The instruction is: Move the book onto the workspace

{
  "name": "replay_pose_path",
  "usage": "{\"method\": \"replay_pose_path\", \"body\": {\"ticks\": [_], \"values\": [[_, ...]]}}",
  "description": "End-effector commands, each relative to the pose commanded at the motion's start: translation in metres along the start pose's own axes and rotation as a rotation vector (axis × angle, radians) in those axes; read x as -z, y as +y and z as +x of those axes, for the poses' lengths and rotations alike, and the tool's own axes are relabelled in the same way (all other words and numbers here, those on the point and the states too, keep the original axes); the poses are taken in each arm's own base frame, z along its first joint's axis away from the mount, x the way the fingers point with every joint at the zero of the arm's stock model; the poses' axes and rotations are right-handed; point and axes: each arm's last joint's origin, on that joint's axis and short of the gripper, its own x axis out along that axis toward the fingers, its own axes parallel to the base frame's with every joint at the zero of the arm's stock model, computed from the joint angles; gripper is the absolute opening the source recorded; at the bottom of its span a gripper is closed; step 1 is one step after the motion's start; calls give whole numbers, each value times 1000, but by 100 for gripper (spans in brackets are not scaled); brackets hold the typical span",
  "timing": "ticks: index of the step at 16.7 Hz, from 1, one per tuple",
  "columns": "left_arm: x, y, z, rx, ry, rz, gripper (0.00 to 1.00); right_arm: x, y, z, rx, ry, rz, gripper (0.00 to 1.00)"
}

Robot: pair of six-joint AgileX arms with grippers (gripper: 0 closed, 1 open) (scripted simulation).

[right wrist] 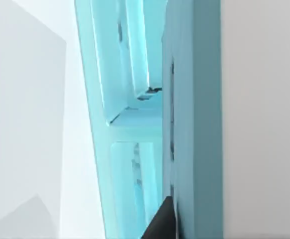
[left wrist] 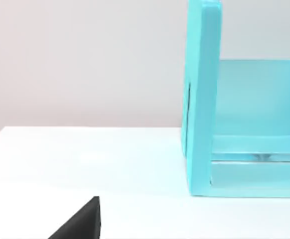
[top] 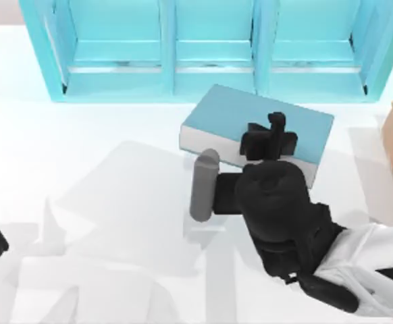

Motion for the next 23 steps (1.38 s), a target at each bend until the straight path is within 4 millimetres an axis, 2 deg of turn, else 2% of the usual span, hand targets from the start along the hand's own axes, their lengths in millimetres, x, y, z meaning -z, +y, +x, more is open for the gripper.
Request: {"method": "replay_pose_path", "body": {"ticks": [3,15,21,23], "values": [[0,0,0,0,0,0,100,-1,7,-3,-8,-10,-78,0],[0,0,0,0,0,0,100,0,11,-7,-14,-9,-82,0],[0,0,0,0,0,0,100,3,35,0,-13,-9,-80,0],[0,0,0,0,0,0,100,3,38,1,-13,-7,-82,0]]}}
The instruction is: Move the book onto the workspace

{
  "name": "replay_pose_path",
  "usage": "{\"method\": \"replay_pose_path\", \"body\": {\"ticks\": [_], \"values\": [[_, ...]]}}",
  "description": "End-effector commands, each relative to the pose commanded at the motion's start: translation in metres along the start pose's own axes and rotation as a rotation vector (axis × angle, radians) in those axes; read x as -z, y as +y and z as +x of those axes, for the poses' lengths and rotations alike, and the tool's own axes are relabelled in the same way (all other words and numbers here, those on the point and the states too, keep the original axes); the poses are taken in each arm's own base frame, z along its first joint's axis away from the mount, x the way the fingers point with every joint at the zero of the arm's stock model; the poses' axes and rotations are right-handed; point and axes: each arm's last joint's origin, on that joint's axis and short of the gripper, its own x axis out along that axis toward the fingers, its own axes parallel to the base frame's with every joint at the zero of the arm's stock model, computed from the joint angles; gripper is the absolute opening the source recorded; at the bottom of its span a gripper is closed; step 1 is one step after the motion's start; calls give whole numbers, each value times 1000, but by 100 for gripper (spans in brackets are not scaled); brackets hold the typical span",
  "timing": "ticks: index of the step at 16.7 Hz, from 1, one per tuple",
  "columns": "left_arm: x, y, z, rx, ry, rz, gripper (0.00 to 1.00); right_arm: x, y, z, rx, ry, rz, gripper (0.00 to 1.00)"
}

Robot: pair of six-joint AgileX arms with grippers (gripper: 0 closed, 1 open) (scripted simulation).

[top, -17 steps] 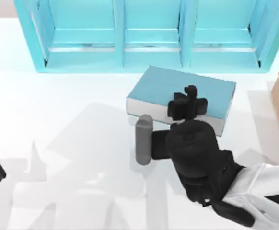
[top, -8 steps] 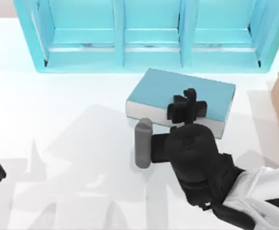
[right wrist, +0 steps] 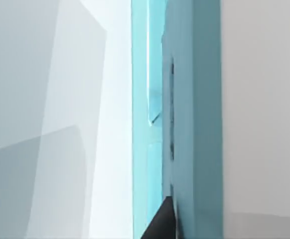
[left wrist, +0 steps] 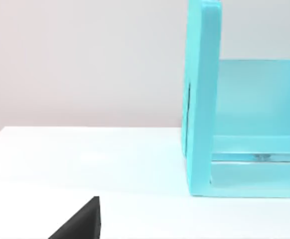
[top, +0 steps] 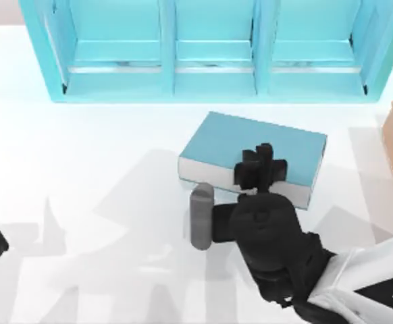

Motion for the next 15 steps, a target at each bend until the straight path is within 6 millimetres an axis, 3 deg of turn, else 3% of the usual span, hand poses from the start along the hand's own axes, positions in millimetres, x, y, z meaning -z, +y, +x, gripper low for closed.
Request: {"method": "replay_pose_path", "body": {"ticks": [2,15], "values": [[0,0,0,0,0,0,100,0,0,0,0,0,0,0],[0,0,0,0,0,0,100,0,0,0,0,0,0,98]]}}
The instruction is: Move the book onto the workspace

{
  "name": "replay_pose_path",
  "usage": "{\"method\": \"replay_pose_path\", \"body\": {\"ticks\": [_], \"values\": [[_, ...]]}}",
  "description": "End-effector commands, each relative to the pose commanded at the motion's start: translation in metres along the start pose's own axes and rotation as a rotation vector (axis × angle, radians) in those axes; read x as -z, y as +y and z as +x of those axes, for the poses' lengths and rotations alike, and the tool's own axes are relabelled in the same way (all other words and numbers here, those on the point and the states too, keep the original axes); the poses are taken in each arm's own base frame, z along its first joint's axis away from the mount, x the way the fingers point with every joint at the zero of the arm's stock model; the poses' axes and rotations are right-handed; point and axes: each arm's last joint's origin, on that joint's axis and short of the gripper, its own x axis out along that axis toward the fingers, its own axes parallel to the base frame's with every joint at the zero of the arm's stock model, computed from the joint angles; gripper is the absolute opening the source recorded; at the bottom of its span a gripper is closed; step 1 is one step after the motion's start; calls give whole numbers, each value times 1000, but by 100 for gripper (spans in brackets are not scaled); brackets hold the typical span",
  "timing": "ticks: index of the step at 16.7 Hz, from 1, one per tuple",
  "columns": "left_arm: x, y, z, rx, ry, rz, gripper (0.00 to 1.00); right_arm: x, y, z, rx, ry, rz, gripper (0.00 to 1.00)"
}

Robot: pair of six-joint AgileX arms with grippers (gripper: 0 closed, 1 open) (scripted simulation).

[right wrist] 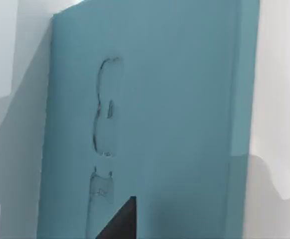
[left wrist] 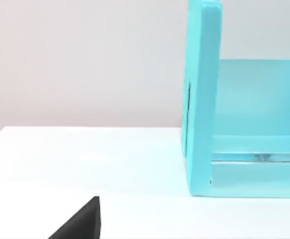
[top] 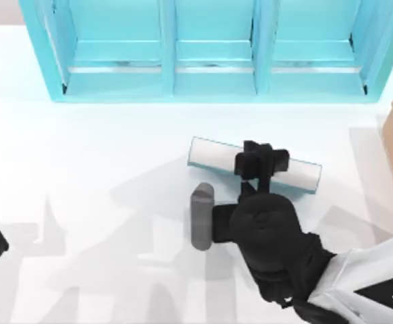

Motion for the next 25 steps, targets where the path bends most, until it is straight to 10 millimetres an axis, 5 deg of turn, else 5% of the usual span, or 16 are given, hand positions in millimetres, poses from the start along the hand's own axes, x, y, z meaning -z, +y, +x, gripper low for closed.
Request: {"method": "replay_pose_path", "body": {"ticks": [12,22,25], "values": [[0,0,0,0,0,0,100,-4,3,-9,-11,7,2,100],[0,0,0,0,0,0,100,-20,31,-128,-31,19,-15,100],[0,0,0,0,0,0,100,-18,31,-146,-3,1,-2,100]]}}
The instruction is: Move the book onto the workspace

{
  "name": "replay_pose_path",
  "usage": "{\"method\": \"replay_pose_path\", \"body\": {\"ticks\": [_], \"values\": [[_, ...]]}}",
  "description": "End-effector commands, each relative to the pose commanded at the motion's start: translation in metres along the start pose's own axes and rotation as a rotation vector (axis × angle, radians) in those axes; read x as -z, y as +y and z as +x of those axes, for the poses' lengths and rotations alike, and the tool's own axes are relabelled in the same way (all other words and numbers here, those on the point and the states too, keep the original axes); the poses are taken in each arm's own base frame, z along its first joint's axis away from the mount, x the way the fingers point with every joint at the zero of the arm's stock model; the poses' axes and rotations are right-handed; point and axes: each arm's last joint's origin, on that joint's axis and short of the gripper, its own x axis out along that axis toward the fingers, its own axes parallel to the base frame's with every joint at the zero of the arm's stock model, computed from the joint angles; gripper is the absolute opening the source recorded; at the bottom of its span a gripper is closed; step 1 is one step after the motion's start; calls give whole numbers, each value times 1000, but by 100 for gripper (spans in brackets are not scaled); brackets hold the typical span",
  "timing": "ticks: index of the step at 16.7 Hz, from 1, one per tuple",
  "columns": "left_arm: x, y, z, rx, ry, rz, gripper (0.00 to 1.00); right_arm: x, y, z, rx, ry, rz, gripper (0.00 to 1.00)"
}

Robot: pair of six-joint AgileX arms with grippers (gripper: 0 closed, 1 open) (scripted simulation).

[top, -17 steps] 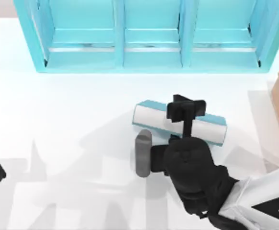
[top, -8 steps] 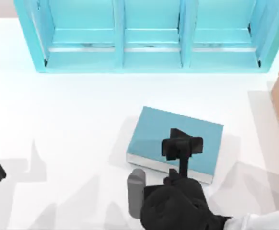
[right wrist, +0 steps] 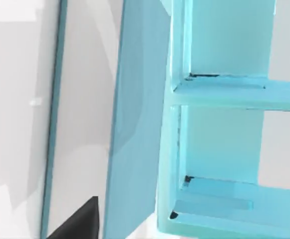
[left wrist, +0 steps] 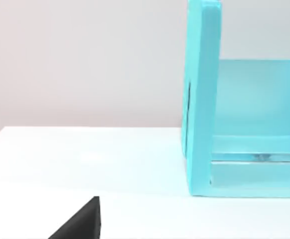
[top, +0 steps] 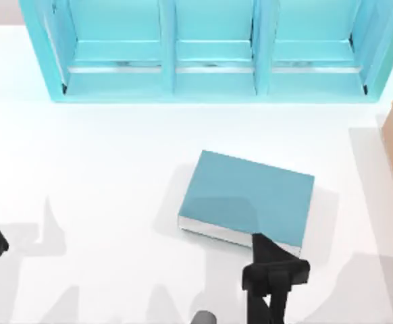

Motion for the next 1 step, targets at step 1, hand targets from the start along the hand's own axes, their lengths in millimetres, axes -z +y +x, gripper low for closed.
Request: {"method": "replay_pose_path", "body": {"ticks": [1], "values": [[0,0,0,0,0,0,100,0,0,-1,1,-1,1,100]]}}
